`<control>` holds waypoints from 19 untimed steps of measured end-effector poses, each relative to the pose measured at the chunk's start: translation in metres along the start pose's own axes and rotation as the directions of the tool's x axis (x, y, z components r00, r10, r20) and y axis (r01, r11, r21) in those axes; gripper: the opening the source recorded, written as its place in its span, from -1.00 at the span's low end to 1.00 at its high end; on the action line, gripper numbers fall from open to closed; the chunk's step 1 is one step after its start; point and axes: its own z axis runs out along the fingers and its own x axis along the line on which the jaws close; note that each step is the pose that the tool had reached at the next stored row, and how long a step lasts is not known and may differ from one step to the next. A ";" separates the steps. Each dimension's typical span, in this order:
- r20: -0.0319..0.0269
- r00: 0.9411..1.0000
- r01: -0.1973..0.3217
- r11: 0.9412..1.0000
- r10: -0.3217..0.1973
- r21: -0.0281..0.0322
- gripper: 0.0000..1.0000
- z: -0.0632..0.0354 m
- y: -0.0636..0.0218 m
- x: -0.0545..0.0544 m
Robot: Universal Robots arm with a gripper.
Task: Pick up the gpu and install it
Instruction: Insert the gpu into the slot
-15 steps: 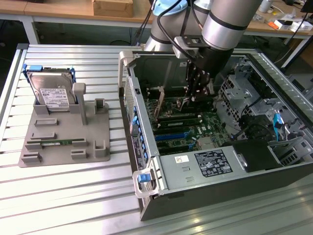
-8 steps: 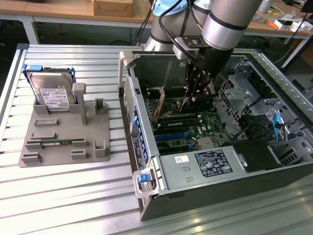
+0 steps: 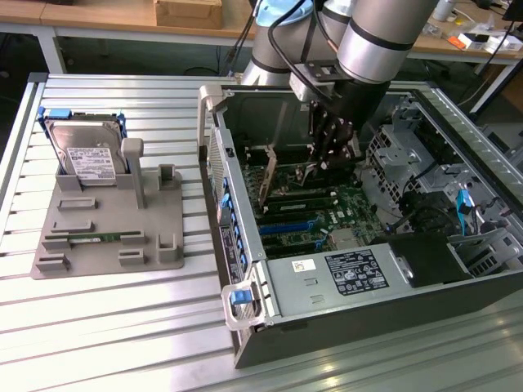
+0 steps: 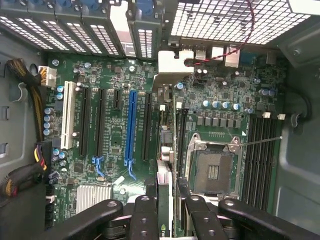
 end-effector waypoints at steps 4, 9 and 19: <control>-0.001 1.000 0.025 1.000 -0.025 -0.001 -0.47 0.0001 0.0000 0.000; -0.002 0.998 0.060 0.998 -0.060 -0.002 -0.47 0.0002 0.0000 0.000; 0.000 1.000 -0.012 1.000 0.012 0.000 -0.47 0.0030 -0.0001 0.000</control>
